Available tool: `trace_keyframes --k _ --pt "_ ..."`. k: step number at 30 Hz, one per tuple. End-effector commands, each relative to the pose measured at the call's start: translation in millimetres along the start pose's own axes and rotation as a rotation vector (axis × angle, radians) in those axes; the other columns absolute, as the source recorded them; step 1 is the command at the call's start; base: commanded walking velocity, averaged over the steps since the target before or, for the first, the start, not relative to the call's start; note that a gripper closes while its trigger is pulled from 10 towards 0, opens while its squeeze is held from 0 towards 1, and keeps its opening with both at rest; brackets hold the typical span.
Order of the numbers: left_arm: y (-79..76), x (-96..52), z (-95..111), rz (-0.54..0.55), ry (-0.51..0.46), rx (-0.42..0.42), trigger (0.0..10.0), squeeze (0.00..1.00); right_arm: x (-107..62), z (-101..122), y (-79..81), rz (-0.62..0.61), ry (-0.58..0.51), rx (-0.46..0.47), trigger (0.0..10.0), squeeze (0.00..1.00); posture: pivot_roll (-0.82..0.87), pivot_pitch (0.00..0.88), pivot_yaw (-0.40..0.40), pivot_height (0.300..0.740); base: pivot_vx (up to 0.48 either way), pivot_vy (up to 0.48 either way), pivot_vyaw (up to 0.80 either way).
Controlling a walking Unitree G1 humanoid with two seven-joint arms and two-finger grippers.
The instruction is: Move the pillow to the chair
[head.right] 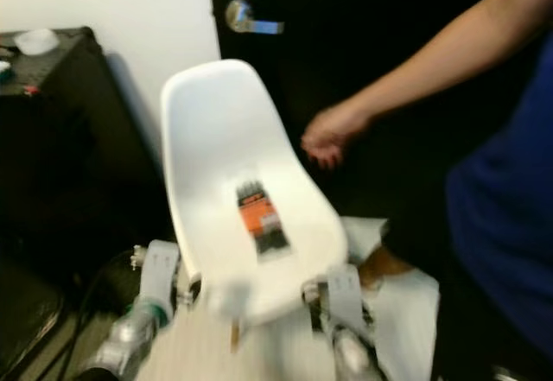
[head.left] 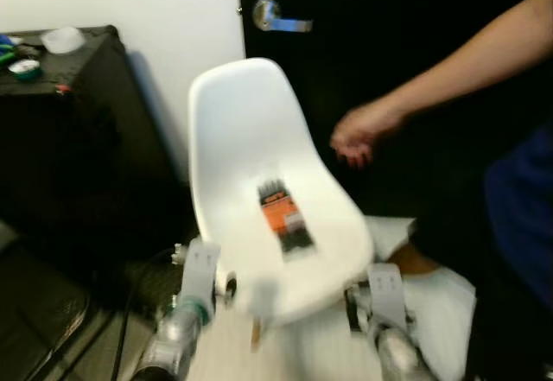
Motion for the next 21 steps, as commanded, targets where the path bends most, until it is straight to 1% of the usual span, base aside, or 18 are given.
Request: trace_keyframes --k 1,12,21 --pt "5.3 -2.0 -7.8 0.020 0.025 -0.010 10.0 0.00 -3.5 -11.9 5.1 0.008 0.035 0.011 10.0 0.00 -0.01 0.000 0.094 0.740 0.000 0.000 0.80" --pt "8.8 -0.2 -5.1 0.022 0.026 -0.006 10.0 0.00 -1.6 -7.6 7.2 0.009 0.028 0.017 10.0 0.00 -0.01 0.000 0.098 0.740 0.000 0.000 0.80" --pt "4.2 -1.8 -9.9 0.009 0.042 -0.008 10.0 0.00 -3.3 -11.6 2.5 -0.004 0.035 0.028 10.0 0.00 -0.02 0.000 0.105 0.740 0.000 0.000 0.80"
Point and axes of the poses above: a point about 5 cm out from each wrist's last joint towards the gripper, its own x axis pointing out of the wrist towards the gripper, its own z axis along the axis of the wrist's last joint, y = z × x, the point moved 4 cm from there along x, pointing out of the wrist towards the gripper, and after that the axes turned 15 degrees about x, right-handed, at the moved point
